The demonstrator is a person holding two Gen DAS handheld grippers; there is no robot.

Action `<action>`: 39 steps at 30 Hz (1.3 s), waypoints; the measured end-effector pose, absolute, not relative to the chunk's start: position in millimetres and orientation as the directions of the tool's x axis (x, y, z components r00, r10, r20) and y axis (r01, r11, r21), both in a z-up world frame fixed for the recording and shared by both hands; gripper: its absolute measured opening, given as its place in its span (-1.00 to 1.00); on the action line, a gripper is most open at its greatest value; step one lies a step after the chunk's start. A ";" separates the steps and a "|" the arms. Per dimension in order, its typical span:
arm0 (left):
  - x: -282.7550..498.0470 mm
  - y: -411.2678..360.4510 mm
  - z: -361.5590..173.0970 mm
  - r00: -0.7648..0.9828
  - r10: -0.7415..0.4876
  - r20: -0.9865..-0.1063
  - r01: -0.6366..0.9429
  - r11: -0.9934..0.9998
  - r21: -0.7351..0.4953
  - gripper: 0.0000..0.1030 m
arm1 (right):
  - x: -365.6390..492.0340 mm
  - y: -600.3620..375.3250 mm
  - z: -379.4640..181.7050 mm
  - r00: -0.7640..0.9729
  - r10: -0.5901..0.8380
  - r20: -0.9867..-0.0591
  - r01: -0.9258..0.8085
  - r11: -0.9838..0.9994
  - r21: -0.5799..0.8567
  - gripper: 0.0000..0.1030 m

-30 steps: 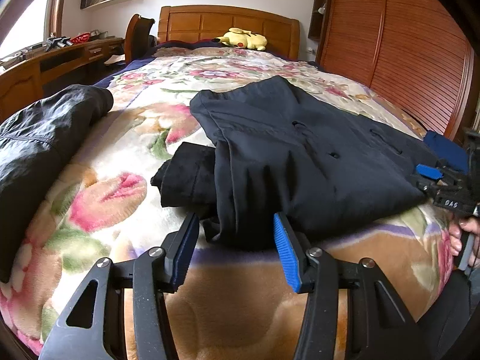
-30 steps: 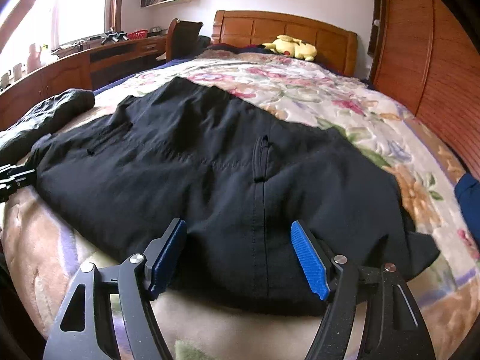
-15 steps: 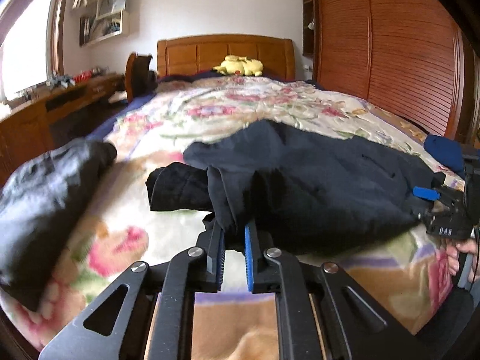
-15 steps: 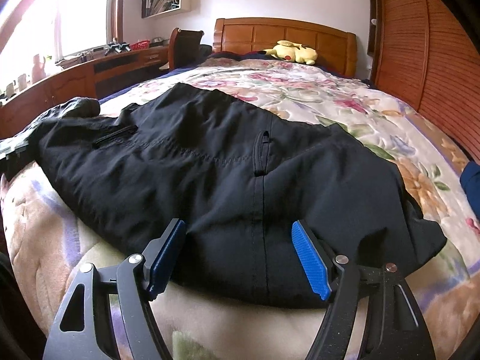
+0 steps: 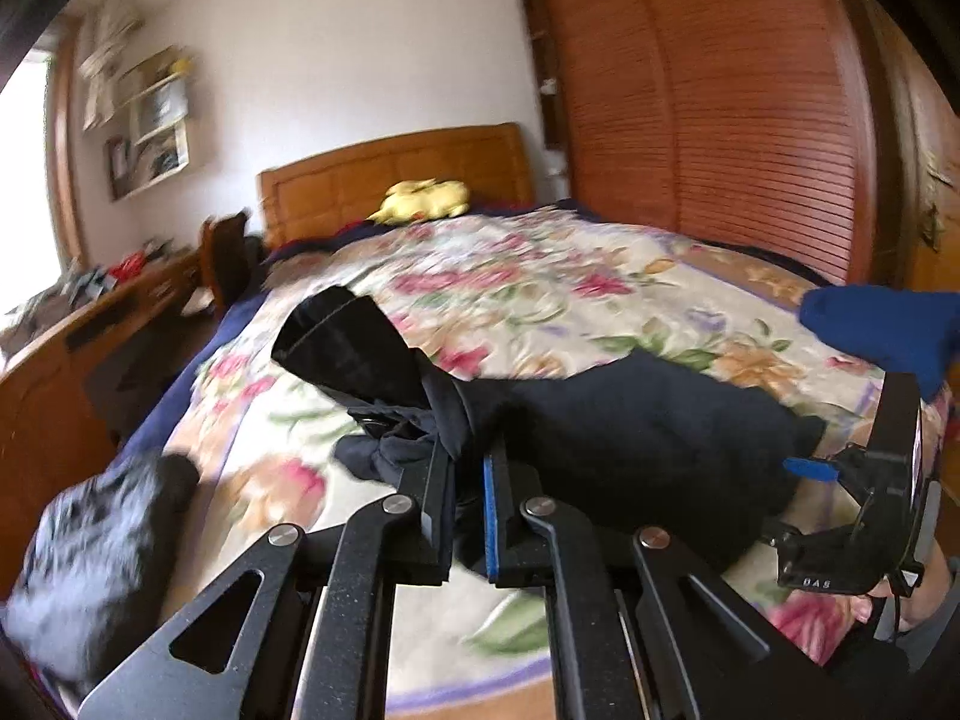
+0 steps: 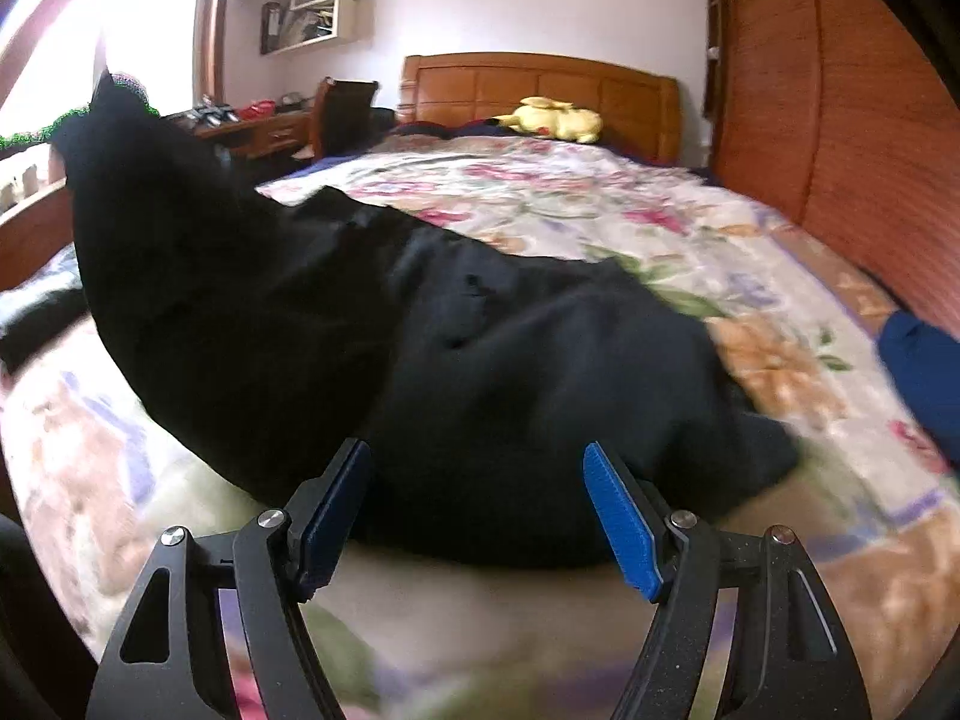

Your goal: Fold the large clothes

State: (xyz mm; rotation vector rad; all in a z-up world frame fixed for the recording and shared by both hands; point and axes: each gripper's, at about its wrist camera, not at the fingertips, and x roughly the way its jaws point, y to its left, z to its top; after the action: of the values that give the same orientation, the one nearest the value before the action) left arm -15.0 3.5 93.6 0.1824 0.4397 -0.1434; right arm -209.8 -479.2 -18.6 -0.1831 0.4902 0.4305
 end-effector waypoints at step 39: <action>1.6 -59.3 88.2 0.751 -0.490 -0.444 0.551 0.834 0.012 0.55 | -278.4 -570.6 61.4 0.887 0.182 -0.423 -0.208 0.978 -0.017 0.46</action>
State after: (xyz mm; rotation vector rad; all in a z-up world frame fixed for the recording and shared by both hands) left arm 1.6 -59.3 88.2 0.1456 0.4428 -0.5707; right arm -278.4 -570.6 61.4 -0.0622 0.4339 0.2029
